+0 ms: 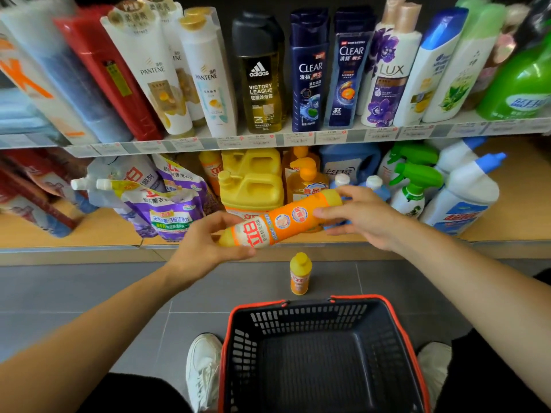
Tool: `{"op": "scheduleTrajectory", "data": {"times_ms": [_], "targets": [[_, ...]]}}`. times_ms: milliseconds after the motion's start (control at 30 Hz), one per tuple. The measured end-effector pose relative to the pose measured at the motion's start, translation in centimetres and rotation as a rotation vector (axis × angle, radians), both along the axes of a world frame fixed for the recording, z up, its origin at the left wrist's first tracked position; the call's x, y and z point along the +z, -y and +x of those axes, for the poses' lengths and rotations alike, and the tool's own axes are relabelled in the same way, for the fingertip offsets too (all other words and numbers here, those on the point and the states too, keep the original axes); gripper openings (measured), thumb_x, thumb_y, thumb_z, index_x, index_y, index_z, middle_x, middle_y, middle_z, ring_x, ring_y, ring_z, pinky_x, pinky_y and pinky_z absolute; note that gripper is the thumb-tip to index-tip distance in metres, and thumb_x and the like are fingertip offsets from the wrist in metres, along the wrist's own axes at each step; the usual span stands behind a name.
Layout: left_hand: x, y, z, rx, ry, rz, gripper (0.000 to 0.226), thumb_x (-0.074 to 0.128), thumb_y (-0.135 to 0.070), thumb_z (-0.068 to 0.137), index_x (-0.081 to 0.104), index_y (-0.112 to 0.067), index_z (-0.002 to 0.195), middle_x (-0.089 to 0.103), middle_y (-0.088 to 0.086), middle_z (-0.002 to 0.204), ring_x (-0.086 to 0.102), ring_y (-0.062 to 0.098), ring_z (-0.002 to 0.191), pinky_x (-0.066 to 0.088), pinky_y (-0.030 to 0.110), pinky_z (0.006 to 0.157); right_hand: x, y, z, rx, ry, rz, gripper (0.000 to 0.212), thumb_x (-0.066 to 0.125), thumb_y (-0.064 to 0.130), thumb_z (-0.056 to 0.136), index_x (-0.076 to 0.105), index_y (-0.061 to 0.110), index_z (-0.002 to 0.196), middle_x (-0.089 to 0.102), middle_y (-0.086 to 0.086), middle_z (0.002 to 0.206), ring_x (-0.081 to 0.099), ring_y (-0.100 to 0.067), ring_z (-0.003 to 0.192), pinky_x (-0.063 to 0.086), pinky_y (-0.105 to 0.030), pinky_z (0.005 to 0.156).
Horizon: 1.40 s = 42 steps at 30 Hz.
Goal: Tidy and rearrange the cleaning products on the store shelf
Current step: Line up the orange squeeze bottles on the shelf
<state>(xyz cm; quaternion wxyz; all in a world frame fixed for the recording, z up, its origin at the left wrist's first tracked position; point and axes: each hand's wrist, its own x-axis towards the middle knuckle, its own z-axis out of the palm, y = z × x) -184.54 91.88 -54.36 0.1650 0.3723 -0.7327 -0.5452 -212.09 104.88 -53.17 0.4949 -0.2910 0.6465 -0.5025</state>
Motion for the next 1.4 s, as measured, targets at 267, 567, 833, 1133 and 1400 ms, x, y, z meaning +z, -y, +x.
{"op": "scheduleTrajectory", "data": {"times_ms": [267,567,833,1133,1400], "targets": [[-0.7,4.2,3.2,0.176,-0.287,0.096,0.061,0.101,-0.039,0.044,0.070,-0.025,0.095,0.074,0.003,0.105,0.072,0.028,0.104,0.062,0.035,0.078,-4.5,2.8,2.1,0.392,-0.334,0.132,0.042,0.081,0.032,0.078,0.068,0.009,0.110,0.075,-0.009,0.103,0.072,-0.025,0.096,0.061,-0.031,0.074],[-5.8,3.6,2.0,-0.124,0.300,-0.724,0.057,0.089,-0.043,0.064,0.060,-0.023,0.109,0.068,0.000,0.093,0.065,0.026,0.086,0.051,0.036,0.068,-3.8,7.2,4.8,0.533,-1.199,-0.093,0.063,0.075,0.041,0.083,0.054,0.025,0.140,0.049,-0.004,0.146,0.045,-0.028,0.130,0.039,-0.042,0.108],[-13.0,5.3,2.7,-0.243,0.655,-0.644,0.053,0.080,-0.048,0.072,0.052,-0.026,0.111,0.071,0.005,0.100,0.064,0.033,0.087,0.050,0.037,0.069,-4.1,8.8,4.6,0.553,-1.384,-0.031,0.088,0.071,0.042,0.088,0.020,0.027,0.157,-0.004,0.002,0.167,0.000,-0.026,0.152,0.025,-0.055,0.118],[-17.1,5.2,1.5,-0.150,0.670,-0.445,0.059,0.082,-0.054,0.065,0.048,-0.032,0.107,0.065,-0.004,0.105,0.059,0.025,0.086,0.045,0.033,0.070,-4.5,8.9,4.4,0.484,-1.330,-0.136,0.083,0.074,0.037,0.085,0.030,0.025,0.155,0.011,0.000,0.166,0.010,-0.027,0.150,0.033,-0.051,0.112],[-13.8,8.2,1.5,-0.297,0.739,-0.326,0.052,0.069,-0.065,0.074,0.066,-0.035,0.117,0.063,-0.019,0.108,0.064,0.012,0.102,0.053,0.034,0.088,-3.7,10.7,4.8,0.402,-1.404,-0.135,0.080,0.074,0.044,0.083,0.038,0.022,0.151,0.036,-0.002,0.145,0.032,-0.030,0.131,0.038,-0.049,0.104]]}}
